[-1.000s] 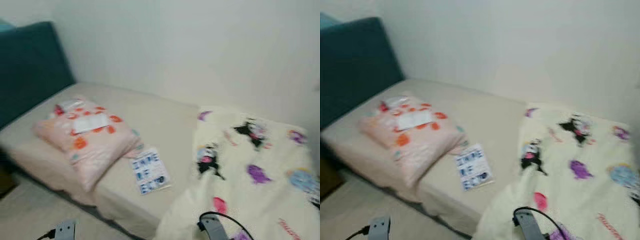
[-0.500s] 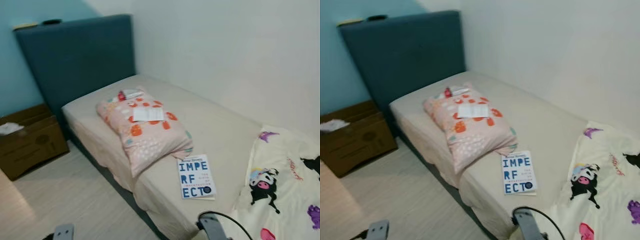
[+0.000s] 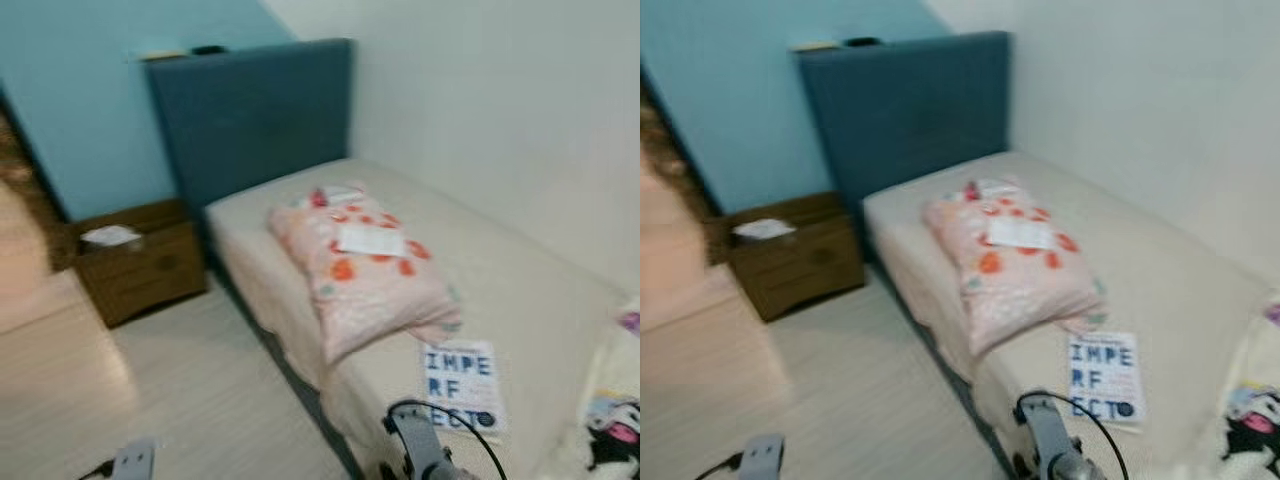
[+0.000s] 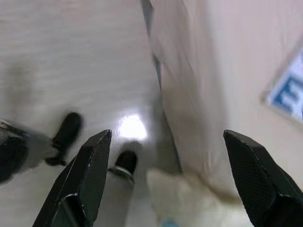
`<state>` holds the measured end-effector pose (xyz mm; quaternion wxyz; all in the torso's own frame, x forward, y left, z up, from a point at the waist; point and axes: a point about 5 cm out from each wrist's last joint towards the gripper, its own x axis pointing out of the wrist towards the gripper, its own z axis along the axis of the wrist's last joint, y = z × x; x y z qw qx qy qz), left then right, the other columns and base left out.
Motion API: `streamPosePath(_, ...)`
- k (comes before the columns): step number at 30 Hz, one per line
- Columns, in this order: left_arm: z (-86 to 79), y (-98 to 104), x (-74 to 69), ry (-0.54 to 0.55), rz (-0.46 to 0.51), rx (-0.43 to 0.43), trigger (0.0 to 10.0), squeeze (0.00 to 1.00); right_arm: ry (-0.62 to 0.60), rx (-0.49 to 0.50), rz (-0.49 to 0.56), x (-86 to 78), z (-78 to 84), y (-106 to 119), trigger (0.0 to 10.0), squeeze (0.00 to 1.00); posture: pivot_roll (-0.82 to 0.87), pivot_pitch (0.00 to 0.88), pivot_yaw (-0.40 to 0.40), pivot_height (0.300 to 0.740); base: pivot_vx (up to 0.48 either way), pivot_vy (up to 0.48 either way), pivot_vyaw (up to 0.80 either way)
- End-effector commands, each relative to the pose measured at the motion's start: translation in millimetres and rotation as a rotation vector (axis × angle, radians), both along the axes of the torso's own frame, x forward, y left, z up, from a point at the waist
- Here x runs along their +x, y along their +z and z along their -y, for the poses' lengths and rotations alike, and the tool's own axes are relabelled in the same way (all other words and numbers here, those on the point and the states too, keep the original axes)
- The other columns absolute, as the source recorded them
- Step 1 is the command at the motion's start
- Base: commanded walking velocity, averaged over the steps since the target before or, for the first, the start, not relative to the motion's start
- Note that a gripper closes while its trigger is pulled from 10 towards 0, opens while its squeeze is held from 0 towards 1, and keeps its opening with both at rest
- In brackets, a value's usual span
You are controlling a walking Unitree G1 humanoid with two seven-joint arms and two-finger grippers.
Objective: Clean up the room
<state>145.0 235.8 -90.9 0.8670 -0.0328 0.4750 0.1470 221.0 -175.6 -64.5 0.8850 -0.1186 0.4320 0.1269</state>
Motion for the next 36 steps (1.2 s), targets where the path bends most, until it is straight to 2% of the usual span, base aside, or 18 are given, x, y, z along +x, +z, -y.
streamPosePath(1,-3.4,3.3,6.4,-0.014,0.011,0.014,10.0,0.0,0.019,0.006,-0.005,-0.2,-6.4,-0.8,10.0,0.0,-0.02,0.0,-0.049,0.726,0.0,0.0,0.74)
streamPosePath(6,-2.7,5.9,13.3,-0.015,0.033,0.014,10.0,0.0,-0.013,-0.038,-0.035,-8.3,-1.3,-5.9,10.0,0.0,-0.01,0.0,-0.058,0.726,0.0,0.0,0.62)
streamPosePath(10,-1.0,6.8,16.1,-0.021,0.043,0.009,10.0,0.0,-0.069,-0.074,-0.053,-14.0,7.0,-8.8,10.0,0.0,-0.01,0.0,-0.053,0.726,0.0,0.0,0.0)
streamPosePath(16,2.8,4.7,13.4,-0.031,0.037,0.0,10.0,0.0,-0.067,-0.075,-0.068,-20.0,9.4,-11.7,10.0,0.0,-0.01,0.0,-0.043,0.726,0.0,0.0,0.0)
streamPosePath(24,6.2,3.0,10.9,-0.022,0.04,-0.024,10.0,0.0,-0.068,-0.101,-0.101,-29.1,12.1,-16.4,10.0,0.0,0.01,0.0,-0.05,0.726,0.0,0.0,0.75)
streamPosePath(26,6.2,3.0,10.9,-0.022,0.04,-0.024,10.0,0.0,-0.068,-0.101,-0.101,-29.1,12.1,-16.4,10.0,0.0,0.01,0.0,-0.05,0.726,0.0,0.0,0.75)
streamPosePath(31,12.0,3.6,15.5,-0.006,0.056,-0.04,10.0,0.0,-0.1,-0.11,-0.094,-25.5,16.0,-14.2,10.0,0.0,-0.01,0.0,-0.068,0.726,0.0,0.0,0.0)
streamPosePath(36,17.3,4.3,19.8,0.005,0.071,-0.048,10.0,0.0,-0.083,-0.12,-0.093,-23.7,18.0,-13.0,10.0,0.0,-0.02,0.0,-0.087,0.726,0.0,0.0,0.0)
